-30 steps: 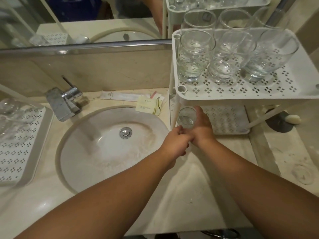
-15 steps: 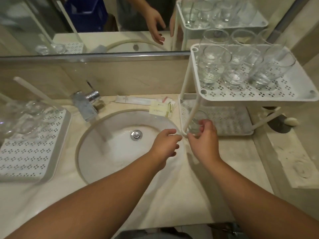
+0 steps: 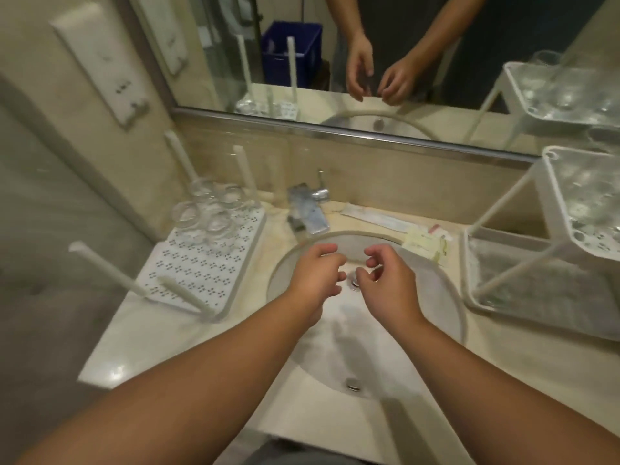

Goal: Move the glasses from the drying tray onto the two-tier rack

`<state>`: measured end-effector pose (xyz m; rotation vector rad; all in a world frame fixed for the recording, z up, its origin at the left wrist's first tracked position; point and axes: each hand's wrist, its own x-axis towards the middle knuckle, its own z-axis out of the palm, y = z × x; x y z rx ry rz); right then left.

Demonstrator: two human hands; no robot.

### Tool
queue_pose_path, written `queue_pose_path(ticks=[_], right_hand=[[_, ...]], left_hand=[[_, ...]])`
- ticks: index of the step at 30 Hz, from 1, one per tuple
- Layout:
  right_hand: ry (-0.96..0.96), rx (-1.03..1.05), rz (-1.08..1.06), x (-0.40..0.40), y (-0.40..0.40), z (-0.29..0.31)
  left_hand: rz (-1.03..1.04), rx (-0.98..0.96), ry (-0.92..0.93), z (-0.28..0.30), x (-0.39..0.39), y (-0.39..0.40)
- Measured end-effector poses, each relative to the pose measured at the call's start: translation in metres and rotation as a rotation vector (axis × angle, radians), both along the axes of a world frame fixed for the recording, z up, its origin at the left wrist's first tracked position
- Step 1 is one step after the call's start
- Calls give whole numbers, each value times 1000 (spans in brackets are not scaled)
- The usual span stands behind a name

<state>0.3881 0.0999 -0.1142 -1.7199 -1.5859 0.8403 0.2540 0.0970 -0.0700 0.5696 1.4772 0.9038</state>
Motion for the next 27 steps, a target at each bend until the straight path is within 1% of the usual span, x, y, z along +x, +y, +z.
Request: queue_pose_path(ticks=[9,13,17,23,27], right_hand=[[-63,69,298,-140,35,12],[-164,77,407,-188,54,12],[-296,36,519,-226,75,9],[-571,41,620,-258,95,3],[-674,45,639,-272,101,0]], left_hand=[[260,43,-12,26,-131,0],[328,138,-8,43,-175,8],[398,212,0,57,-220,20],[385,117,26,41,-257,19],[366,67,26,25,-265,19]])
